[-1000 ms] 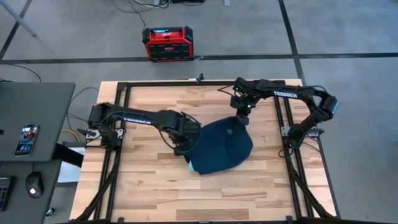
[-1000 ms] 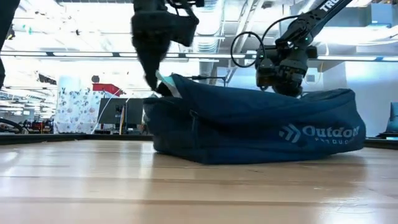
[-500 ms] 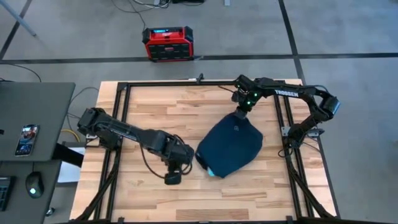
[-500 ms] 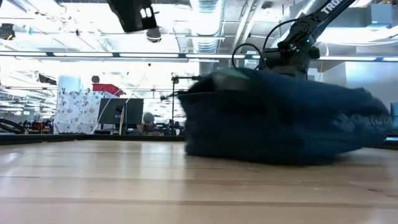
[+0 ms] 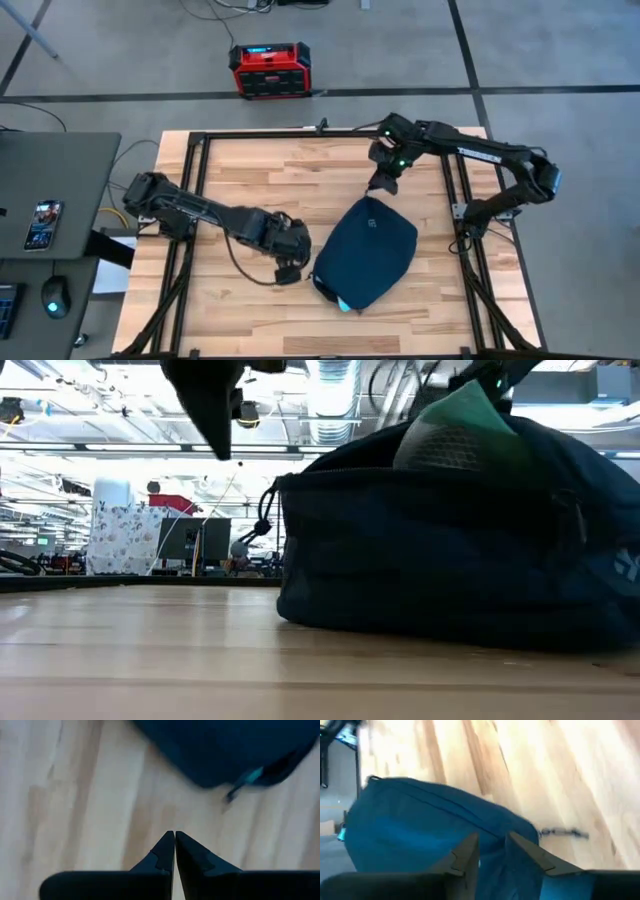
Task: Unpack backpack
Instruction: Close the backpack
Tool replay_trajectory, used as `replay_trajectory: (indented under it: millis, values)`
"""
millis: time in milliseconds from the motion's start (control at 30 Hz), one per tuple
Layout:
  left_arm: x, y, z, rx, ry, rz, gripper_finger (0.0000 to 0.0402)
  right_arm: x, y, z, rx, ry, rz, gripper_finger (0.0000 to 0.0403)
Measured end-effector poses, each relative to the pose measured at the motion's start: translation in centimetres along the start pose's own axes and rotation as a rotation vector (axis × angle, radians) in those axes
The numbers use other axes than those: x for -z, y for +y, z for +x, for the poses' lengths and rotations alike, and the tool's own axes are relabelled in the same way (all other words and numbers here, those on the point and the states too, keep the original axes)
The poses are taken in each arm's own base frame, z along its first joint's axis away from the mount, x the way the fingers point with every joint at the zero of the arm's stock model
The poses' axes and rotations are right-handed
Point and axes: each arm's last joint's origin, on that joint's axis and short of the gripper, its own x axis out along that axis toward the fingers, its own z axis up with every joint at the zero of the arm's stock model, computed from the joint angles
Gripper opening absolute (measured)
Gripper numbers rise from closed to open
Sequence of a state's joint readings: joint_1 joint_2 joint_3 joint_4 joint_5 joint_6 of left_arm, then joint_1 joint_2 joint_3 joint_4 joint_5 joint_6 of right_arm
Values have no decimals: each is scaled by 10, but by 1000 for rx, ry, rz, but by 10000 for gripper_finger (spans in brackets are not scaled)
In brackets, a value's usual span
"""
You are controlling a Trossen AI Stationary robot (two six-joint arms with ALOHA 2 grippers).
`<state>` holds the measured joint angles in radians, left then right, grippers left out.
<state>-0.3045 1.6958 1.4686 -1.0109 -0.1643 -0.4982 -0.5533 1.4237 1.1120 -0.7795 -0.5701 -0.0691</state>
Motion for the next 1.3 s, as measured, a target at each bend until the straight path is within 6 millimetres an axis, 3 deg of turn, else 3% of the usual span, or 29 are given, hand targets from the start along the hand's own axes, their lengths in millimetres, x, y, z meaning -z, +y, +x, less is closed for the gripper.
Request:
replay_trajectory:
  millis: [100,233,333,433,600,767,933,1067,1300]
  values:
    - [2,-17,8,74,-95,-58,0,3,13,-8,-7,-13,-58,113]
    - [7,-44,21,221,-237,-148,0,20,36,-3,-73,72,-158,118]
    - [8,-59,32,341,-335,-238,0,40,54,20,-145,160,-230,118]
    - [8,-69,56,392,-364,-302,0,59,68,53,-201,230,-344,118]
    - [4,-68,95,340,-344,-335,0,64,75,87,-140,235,-474,118]
    - [-4,-41,112,148,-369,-366,0,67,67,104,-100,294,-401,118]
    - [-21,-3,105,-11,-443,-411,0,71,81,117,-115,304,-394,118]
    - [-24,20,89,-70,-409,-391,0,65,100,115,-165,226,-473,118]
    - [-16,36,10,8,-488,-420,0,21,132,76,-188,59,-682,118]
